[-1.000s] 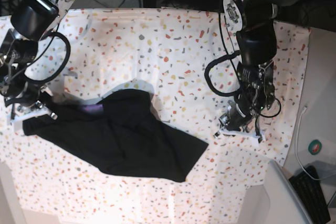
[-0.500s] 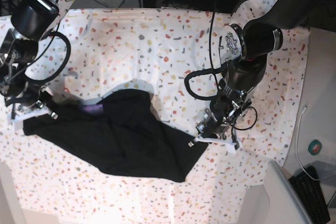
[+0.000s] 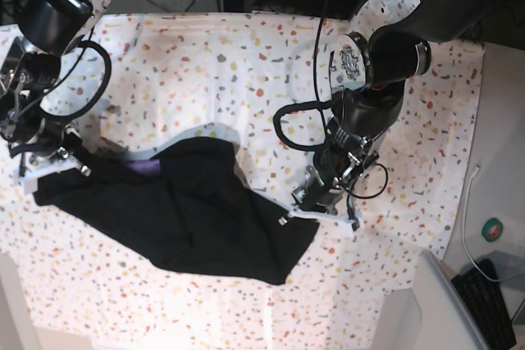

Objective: Layout the t-shirt on the table in an organized manner, then fold the t-shirt properly
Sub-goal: 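Lower the left gripper and grasp the shirt's opposite end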

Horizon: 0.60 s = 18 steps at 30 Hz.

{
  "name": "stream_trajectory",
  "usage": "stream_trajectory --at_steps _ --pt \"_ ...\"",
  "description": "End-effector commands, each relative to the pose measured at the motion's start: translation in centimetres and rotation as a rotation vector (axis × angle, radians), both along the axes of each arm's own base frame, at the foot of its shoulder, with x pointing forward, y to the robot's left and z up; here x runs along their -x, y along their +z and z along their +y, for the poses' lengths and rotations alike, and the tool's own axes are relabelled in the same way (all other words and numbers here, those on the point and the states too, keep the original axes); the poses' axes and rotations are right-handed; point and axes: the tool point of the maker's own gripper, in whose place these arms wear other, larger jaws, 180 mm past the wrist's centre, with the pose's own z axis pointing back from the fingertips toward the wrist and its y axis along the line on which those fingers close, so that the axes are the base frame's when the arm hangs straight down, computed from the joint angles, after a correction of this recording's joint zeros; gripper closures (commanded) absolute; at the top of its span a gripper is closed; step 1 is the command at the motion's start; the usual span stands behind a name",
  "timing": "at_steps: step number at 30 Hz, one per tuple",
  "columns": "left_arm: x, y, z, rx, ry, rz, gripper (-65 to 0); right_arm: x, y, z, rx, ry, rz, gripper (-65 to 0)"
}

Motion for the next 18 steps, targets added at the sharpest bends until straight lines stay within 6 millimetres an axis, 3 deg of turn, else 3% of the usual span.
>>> stream_trajectory --at_steps 1,4,8,9,12,14,16,18 --pt "-1.2 1.4 0.8 -0.018 0.009 -0.045 0.0 -1.4 1.7 -1.1 0.029 -0.003 -0.057 0.0" --pt "0.2 1.5 1.7 -0.042 0.009 -0.068 0.0 -1.6 1.8 -1.2 0.043 0.013 -0.057 0.0" --pt "1.1 3.6 2.5 -0.048 -0.015 -0.099 0.0 -2.4 2.2 0.0 0.079 0.097 -0.059 0.0" --pt "1.2 4.2 2.6 -0.051 -0.018 -0.108 -5.9 -2.5 2.2 0.2 0.083 0.106 -0.061 0.0" --pt "1.0 4.9 2.6 -0.059 -0.027 -0.125 -38.8 -2.6 2.2 0.6 0.082 0.118 -0.061 0.0" --pt "0.7 4.8 2.4 -0.052 -0.029 -0.119 -54.6 -2.7 2.2 0.8 0.078 0.118 -0.063 0.0" --pt "0.1 4.5 1.8 -0.036 -0.037 -0.103 -61.5 -2.7 2.1 1.2 0.07 0.119 -0.063 0.0" --pt "-0.9 4.2 0.9 -0.015 -0.038 -0.09 -62.4 -2.7 2.1 1.2 0.07 0.119 -0.063 0.0"
